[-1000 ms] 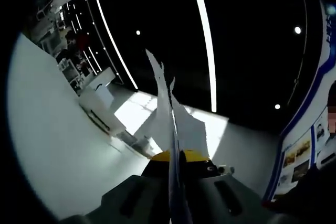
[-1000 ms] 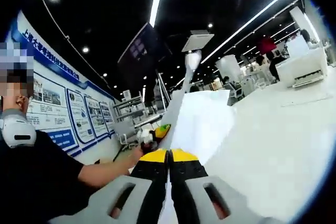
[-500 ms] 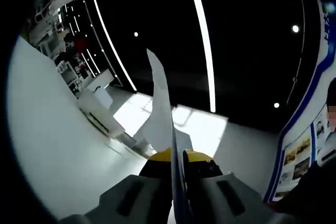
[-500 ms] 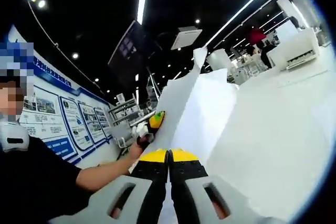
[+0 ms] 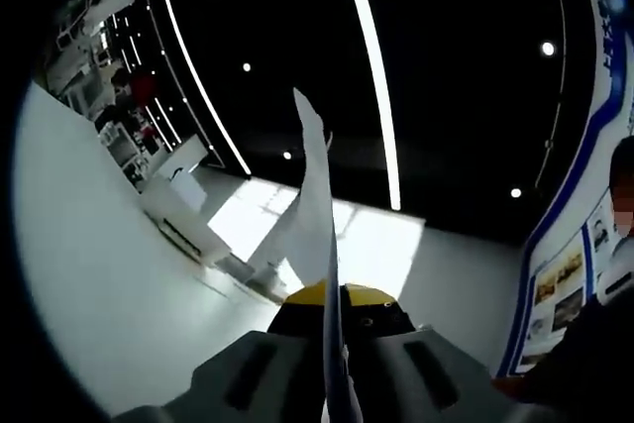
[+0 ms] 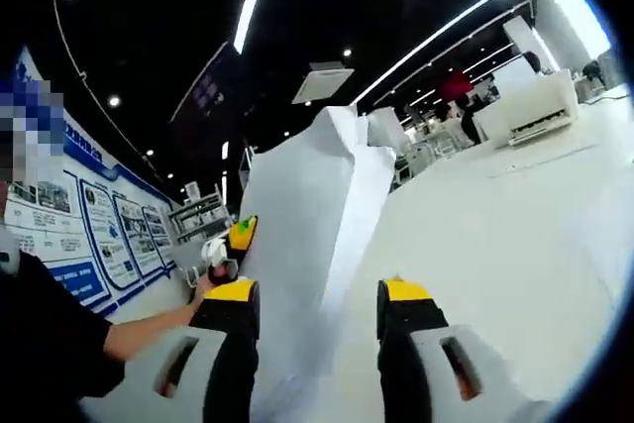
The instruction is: Organize the stack of printing papers by aligning and flattening the scattered papers on the table
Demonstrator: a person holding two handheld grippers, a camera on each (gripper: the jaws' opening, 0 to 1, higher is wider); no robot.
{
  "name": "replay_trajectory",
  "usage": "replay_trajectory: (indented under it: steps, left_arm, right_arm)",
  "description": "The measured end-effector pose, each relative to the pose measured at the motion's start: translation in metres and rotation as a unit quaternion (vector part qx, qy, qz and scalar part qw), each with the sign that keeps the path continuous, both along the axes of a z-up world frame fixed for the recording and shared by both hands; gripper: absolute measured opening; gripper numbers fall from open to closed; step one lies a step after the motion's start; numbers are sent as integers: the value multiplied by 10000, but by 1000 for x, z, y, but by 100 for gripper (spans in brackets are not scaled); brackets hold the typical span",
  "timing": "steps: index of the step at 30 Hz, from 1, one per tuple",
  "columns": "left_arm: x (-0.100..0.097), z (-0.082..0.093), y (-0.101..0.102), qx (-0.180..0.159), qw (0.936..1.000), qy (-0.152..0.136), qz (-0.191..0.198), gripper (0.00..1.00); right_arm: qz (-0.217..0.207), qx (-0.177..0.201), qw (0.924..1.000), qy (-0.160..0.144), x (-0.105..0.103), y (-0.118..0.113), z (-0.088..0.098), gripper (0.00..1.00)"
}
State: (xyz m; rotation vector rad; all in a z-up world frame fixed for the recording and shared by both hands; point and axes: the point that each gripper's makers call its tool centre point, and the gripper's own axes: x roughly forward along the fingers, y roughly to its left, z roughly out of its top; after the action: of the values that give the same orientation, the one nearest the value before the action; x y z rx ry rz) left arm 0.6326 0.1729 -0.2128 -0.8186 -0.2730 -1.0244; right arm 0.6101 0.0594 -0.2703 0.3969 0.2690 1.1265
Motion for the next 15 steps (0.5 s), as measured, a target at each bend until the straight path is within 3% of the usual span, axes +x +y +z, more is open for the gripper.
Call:
replay_trajectory:
  steps: [5, 8, 12, 15]
  left_arm:
    - [4, -1, 4, -43, 9999, 39, 92, 6]
    - [4, -1, 4, -13, 9999, 34, 139, 7]
    - [4, -2, 1, 80, 9999, 16, 152, 7]
    - [5, -3, 1, 136, 9997, 6, 189, 6]
  right_arm:
    - [-152, -115, 9997, -153, 7, 8, 13, 30]
    - [-152, -102, 9996, -201, 12, 9, 23, 23]
    - [-201, -527, 9971, -517, 18, 11, 23, 18]
    - [-248, -628, 9962, -557, 22, 12, 25, 16]
